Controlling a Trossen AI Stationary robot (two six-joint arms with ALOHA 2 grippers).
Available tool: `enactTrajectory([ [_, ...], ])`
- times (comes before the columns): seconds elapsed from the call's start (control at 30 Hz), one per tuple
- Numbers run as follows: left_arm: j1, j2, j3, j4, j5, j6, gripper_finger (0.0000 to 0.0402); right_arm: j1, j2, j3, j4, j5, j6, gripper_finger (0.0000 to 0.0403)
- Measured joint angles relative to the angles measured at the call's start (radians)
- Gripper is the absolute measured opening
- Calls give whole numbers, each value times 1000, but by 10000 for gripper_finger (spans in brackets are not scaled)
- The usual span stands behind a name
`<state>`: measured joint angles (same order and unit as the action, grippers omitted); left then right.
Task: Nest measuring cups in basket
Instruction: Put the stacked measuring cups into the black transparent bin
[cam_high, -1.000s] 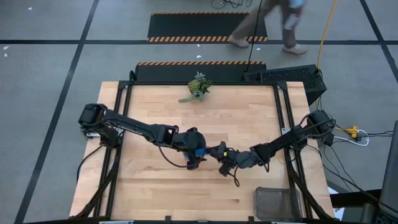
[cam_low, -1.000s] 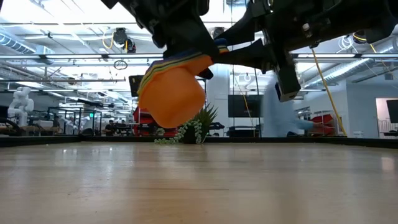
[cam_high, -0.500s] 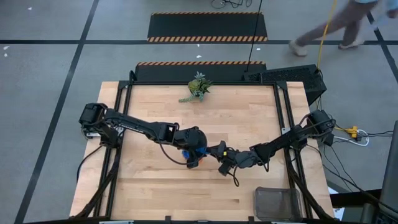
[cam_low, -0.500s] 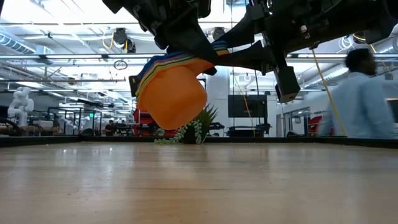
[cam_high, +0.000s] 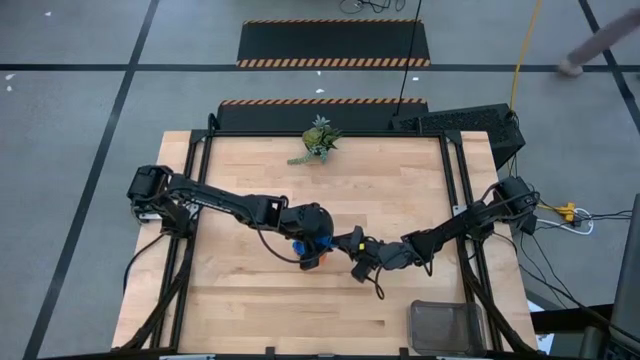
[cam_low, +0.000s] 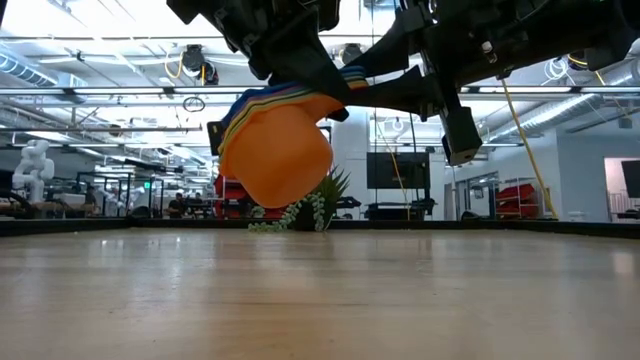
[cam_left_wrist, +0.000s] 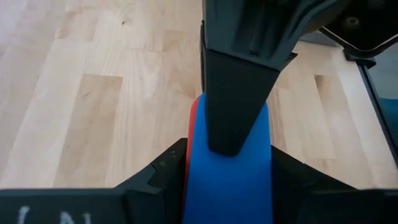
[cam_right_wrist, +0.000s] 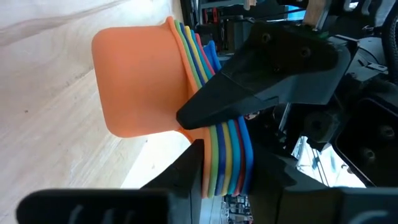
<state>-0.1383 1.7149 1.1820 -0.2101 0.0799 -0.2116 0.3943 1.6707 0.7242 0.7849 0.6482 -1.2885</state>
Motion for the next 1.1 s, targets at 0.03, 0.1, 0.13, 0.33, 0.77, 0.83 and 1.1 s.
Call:
enactTrajectory([
  [0.03,0,0,0,-1,7,-1,156,0,0,0,1,-5,-1,79],
  [0.1,0,0,0,-2,46,-7,156,0,0,0,5,-25,-1,84],
  [0.13,-1,0,0,-2,62,-8,156,1,0,0,8,-27,-3,86],
  [0.33,-14,0,0,-1,69,6,156,2,0,0,19,-41,-10,82],
  [0.77,-21,-1,0,-8,106,39,155,0,0,0,40,-149,12,121],
  [0.83,-22,-1,0,-8,106,41,153,0,0,0,45,-150,13,128],
  [1.1,-23,-1,0,-6,98,51,153,-2,0,-1,53,-154,29,116],
])
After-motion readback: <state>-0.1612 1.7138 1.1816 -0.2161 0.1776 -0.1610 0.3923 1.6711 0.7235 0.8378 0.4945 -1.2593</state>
